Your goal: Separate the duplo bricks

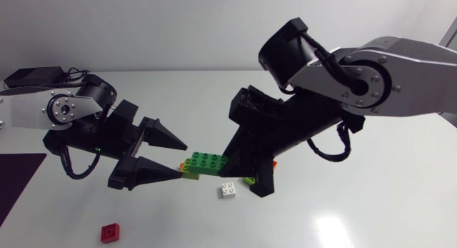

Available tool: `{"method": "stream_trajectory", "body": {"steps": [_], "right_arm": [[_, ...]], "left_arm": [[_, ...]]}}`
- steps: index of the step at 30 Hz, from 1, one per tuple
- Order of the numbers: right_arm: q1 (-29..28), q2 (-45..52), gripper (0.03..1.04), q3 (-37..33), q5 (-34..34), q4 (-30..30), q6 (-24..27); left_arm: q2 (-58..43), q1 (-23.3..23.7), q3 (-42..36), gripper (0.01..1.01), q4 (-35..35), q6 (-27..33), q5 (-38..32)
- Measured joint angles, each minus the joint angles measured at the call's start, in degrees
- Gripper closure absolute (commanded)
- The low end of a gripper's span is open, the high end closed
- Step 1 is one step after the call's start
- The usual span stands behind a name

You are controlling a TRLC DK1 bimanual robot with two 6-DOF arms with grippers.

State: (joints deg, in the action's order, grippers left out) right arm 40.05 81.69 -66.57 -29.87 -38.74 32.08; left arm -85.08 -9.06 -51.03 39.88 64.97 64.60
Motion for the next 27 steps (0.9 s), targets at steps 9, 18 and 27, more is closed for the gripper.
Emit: {"method": "stream_trajectory", "body": {"steps": [9,18,27], "right_arm": [[0.3,-0.7,0.81,0.1,0.0,0.8,-1.2],[0.9,-0.7,0.81,0.1,0.0,1.4,-1.5],[0.9,-1.9,0.81,0.2,0.0,1.5,-1.7]], "left_arm": [[0.0,0.0,-0.7,0.164,2.1,0.5,1.3],[0.0,-0.7,-0.7,0.267,4.6,2.0,1.7],[0.0,-3.1,-0.7,0.43,5.4,3.0,1.7]]}}
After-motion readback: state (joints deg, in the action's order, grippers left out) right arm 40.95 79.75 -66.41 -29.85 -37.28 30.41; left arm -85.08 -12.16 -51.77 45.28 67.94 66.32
